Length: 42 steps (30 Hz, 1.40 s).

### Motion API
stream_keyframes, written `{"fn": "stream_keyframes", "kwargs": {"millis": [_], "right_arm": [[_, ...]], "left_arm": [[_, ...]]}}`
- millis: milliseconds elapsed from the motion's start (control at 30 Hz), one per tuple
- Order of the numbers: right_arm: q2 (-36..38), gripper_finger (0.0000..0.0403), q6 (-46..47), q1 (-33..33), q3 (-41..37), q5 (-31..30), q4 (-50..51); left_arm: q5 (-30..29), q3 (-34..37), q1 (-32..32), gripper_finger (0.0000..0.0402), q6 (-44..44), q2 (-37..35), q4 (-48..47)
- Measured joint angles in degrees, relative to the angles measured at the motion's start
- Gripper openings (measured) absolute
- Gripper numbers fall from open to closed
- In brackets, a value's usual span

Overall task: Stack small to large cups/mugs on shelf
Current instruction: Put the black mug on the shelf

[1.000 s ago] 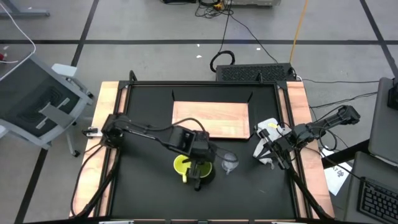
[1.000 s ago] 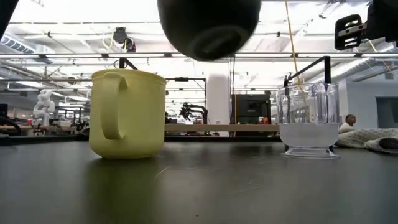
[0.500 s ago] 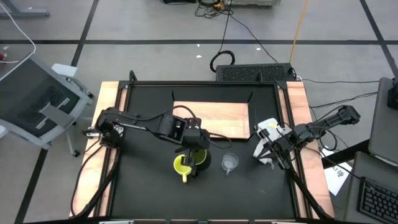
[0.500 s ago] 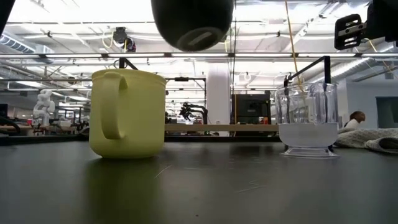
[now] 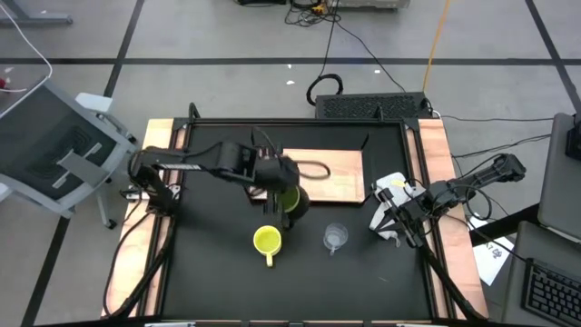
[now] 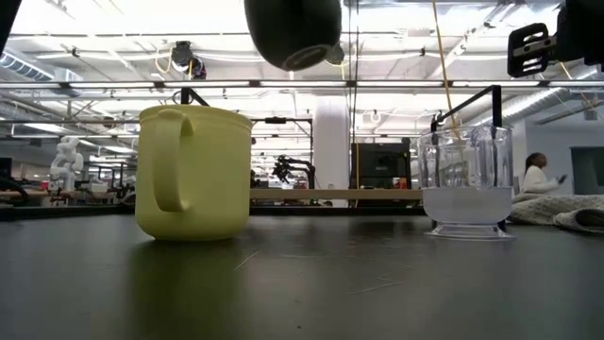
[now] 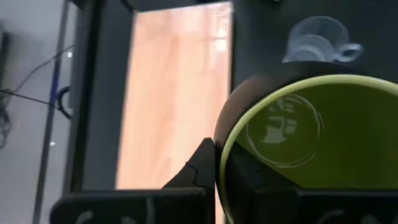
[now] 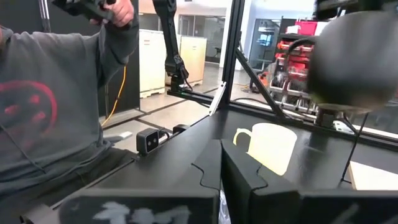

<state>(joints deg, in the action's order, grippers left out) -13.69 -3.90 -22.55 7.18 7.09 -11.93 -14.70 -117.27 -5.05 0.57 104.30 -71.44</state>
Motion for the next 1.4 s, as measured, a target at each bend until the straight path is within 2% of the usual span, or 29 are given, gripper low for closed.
{"fn": "stream_keyframes", "kwargs": {"millis": [400, 700, 867, 1233, 1400], "right_arm": [[0.0, 0.0, -2.69, 0.0, 0.0, 0.0, 0.69], [0.0, 0.0, -2.84, 0.0, 0.0, 0.0, 0.68], [0.0, 0.0, -3.42, 0.0, 0.0, 0.0, 0.66], [0.02, 0.0, -5.81, 0.0, 0.0, 0.0, 0.1], [0.02, 0.0, -5.84, 0.0, 0.0, -0.02, 0.08]], "left_arm": [[3.41, 0.0, 7.5, 0.0012, 6.45, -0.66, 0.47], [4.28, 0.85, 15.78, 0.0012, 8.26, 0.25, -5.57], [6.89, 5.1, 19.24, 0.0012, 10.37, 0.49, -4.59], [7.68, 16.82, 23.65, 0.0012, 12.85, 0.59, 1.89], [8.99, 19.2, 24.42, 0.0012, 13.08, 0.58, 4.31]]}}
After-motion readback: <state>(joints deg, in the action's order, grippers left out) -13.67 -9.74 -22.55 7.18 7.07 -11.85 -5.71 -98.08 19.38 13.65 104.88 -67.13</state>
